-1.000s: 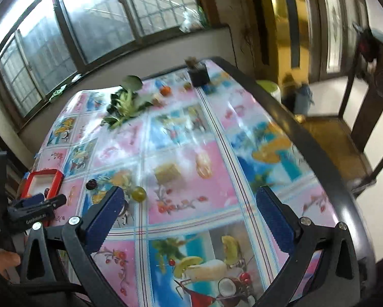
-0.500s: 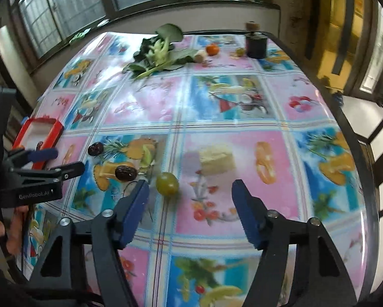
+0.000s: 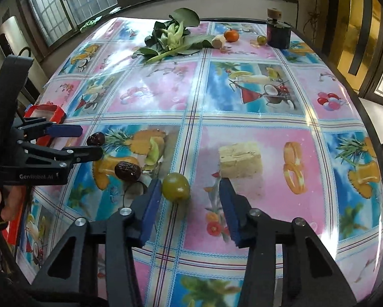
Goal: Organize fruits
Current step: 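Grasp a red date with the left gripper while the right gripper grasps a green grape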
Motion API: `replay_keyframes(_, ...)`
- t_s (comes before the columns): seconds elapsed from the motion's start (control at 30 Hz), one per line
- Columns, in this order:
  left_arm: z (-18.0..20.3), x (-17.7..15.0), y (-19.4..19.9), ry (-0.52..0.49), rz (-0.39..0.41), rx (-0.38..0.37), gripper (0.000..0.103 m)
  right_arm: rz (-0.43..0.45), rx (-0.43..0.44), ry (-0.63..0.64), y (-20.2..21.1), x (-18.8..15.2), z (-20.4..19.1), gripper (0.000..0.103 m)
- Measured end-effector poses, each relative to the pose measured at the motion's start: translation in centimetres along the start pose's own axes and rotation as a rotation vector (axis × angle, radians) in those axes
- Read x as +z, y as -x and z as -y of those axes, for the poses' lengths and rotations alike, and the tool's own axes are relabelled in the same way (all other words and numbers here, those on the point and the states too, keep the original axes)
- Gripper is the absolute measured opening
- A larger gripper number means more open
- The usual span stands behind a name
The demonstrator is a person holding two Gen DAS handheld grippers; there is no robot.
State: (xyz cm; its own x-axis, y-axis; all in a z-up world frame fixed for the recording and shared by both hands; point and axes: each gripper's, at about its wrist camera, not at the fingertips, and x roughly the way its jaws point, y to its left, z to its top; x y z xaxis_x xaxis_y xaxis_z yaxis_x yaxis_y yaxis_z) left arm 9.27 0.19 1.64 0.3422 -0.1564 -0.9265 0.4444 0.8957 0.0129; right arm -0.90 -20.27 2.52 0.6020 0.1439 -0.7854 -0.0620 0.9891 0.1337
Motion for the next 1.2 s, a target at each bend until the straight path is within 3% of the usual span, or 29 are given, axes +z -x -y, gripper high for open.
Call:
replay_keyframes(0.17,0.3,0.2,-0.1,-0.052,0.001,-0.026,0.064,-0.003,-0.004,0.020,-0.4,0.1,-0.5,0.047)
replay_keyframes(0.27,0.6,0.4,-0.2,-0.079,0.007,-0.032,0.063,-0.009,0.012,0.030,-0.6,0.2,-0.9,0.038)
replay_keyframes(0.5,1.3,1.0,-0.2,-0.108,0.020,-0.050,0.041,-0.024,0.023,0.042,-1.0,0.3,-1.8,0.025)
replay_keyframes(0.67,1.4,0.9,0.0,-0.110,0.023,-0.054,0.034,-0.022,0.030,0.040,-1.1,0.3,-1.8,0.024)
replay_keyframes(0.83,1.5,0.9,0.0,-0.095,0.030,-0.061,0.021,-0.010,0.027,0.050,-1.0,0.1,-1.9,0.024)
replay_keyframes(1.2,1.8,0.1,0.5,-0.042,0.037,-0.056,0.019,-0.002,0.061,-0.019,-0.6,-0.1,-0.9,0.023)
